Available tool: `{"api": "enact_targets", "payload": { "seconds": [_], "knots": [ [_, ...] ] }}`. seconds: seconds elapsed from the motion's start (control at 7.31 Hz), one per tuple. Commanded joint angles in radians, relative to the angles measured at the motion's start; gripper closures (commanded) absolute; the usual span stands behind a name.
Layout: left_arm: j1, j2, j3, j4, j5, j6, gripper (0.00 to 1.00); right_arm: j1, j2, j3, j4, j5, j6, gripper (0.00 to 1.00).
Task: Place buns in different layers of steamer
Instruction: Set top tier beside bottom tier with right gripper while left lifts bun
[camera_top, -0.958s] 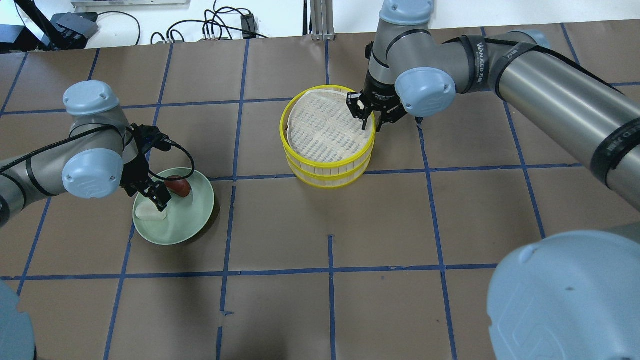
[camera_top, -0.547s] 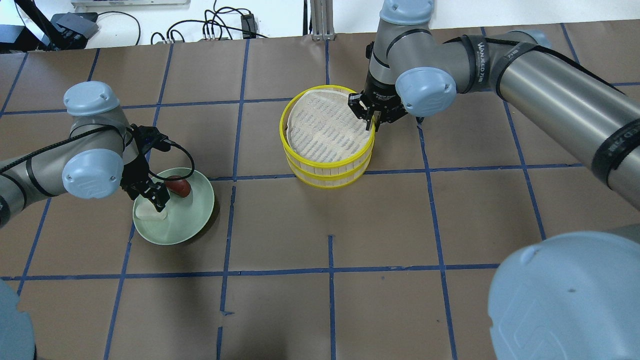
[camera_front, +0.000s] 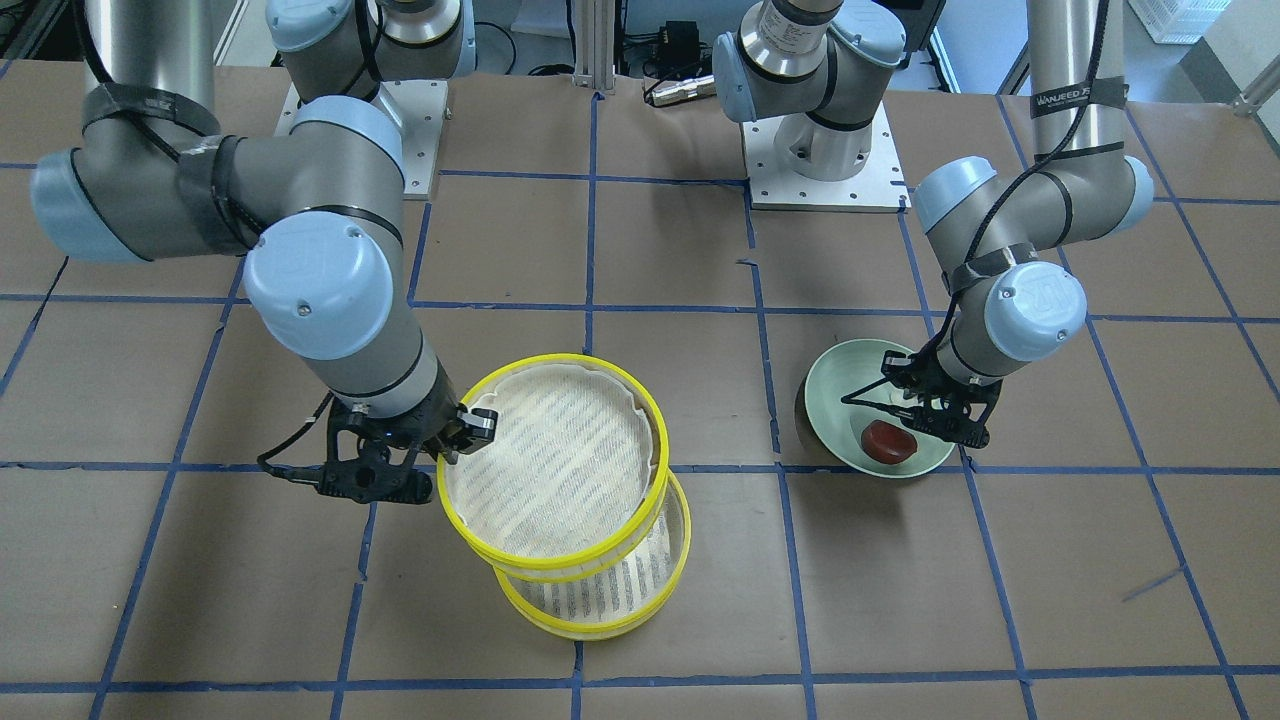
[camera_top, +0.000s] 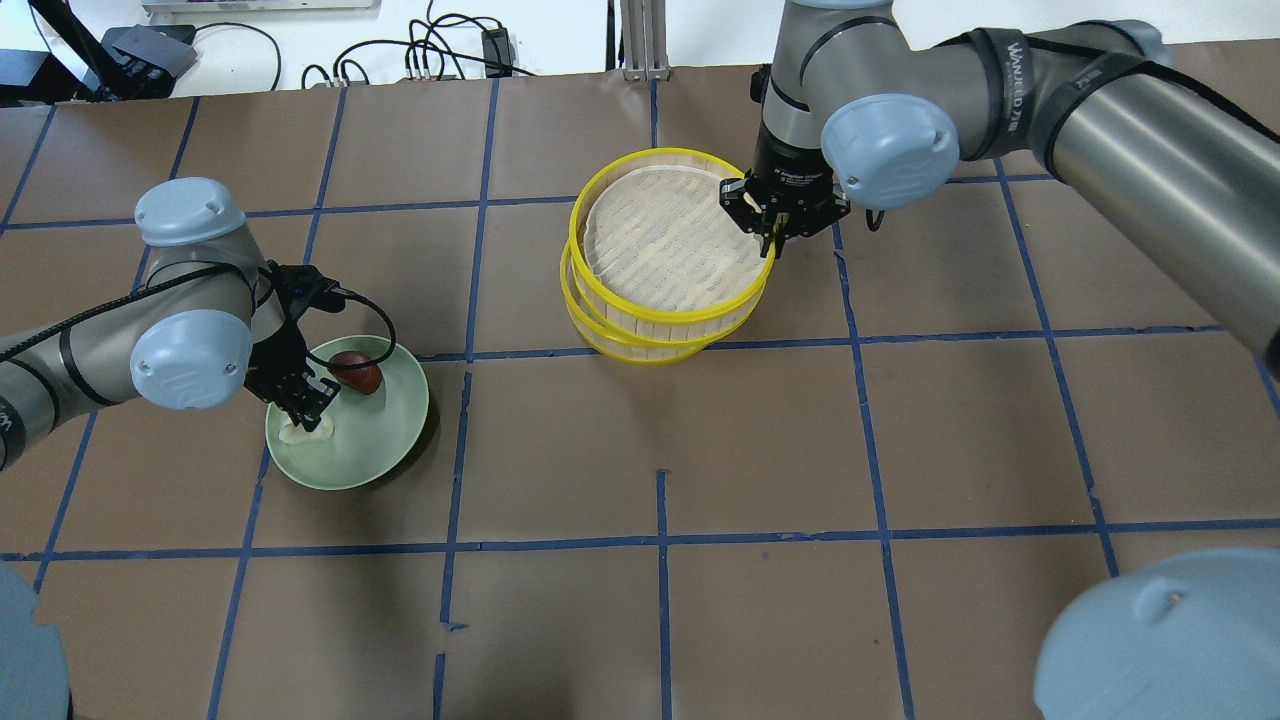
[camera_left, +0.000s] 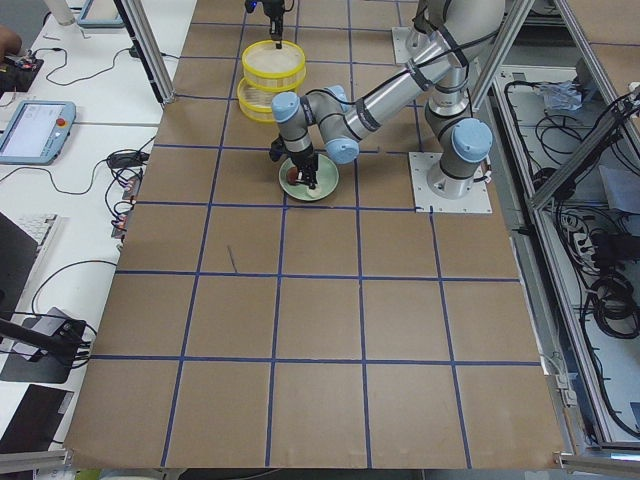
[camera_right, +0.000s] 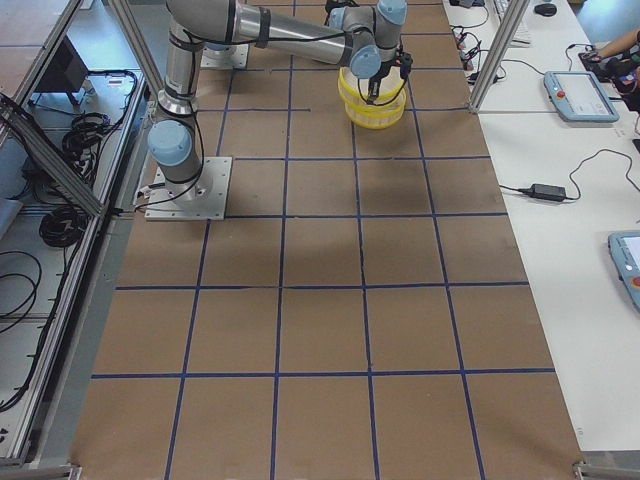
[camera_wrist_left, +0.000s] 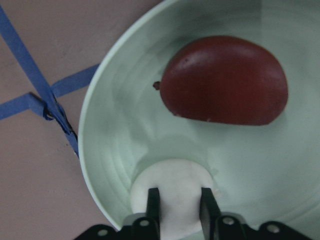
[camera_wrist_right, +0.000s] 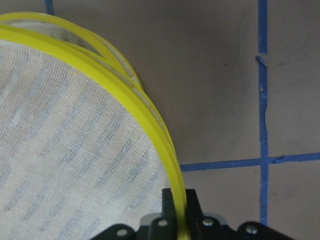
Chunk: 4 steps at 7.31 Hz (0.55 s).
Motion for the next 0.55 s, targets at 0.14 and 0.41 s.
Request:
{"api": "enact_targets", "payload": {
  "seconds": [0.14,0.41],
  "knots": [
    [-0.040,0.057,0.032,0.000,-0.107,-0.234,0.98,-0.167,-0.056,0.001,0.082,-0.093,-0.216,0.87],
    [-0.127,0.115,0.148,-0.126,-0.104,-0.351,0.98,-0.250,-0.084,-0.008,0.088,-0.134,-0.324,0.87]
  ]
}}
